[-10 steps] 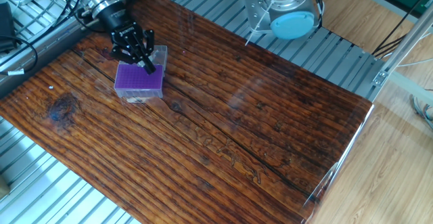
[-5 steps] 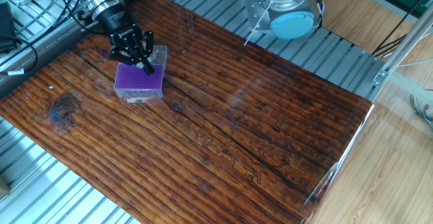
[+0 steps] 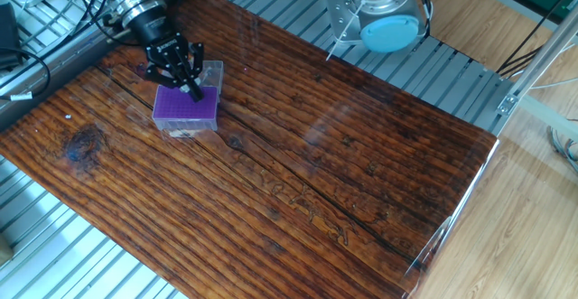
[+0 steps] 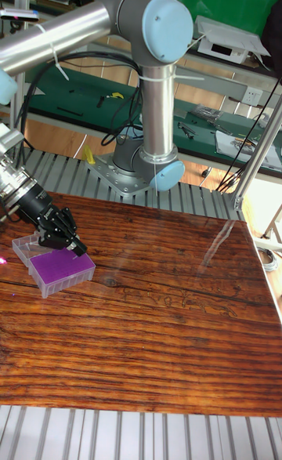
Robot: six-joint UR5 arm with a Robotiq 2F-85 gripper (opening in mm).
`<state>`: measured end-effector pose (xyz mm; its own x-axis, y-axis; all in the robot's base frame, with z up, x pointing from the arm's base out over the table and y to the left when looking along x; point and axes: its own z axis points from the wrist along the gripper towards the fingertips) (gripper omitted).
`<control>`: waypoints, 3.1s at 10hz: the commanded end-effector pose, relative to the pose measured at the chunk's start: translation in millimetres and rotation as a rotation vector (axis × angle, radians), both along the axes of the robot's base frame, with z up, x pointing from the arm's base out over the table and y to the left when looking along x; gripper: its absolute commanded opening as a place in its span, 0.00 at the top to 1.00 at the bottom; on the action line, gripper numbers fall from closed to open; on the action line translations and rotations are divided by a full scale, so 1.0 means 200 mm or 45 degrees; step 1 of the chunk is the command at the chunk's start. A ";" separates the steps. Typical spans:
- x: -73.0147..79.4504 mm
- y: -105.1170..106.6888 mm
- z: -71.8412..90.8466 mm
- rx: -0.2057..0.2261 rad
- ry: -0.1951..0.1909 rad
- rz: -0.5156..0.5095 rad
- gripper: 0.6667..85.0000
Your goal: Insert a small pipette tip into the holder for small pipette tips
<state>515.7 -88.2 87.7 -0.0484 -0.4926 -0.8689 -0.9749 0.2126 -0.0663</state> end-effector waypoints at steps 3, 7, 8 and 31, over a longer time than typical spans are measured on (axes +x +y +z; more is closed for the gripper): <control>0.11 0.01 0.13 0.169 -0.002 -0.158 1.00; 0.07 -0.08 0.07 0.198 -0.023 -0.129 1.00; 0.08 -0.08 0.05 0.198 -0.019 -0.133 1.00; 0.04 0.01 0.13 0.296 0.012 -0.172 1.00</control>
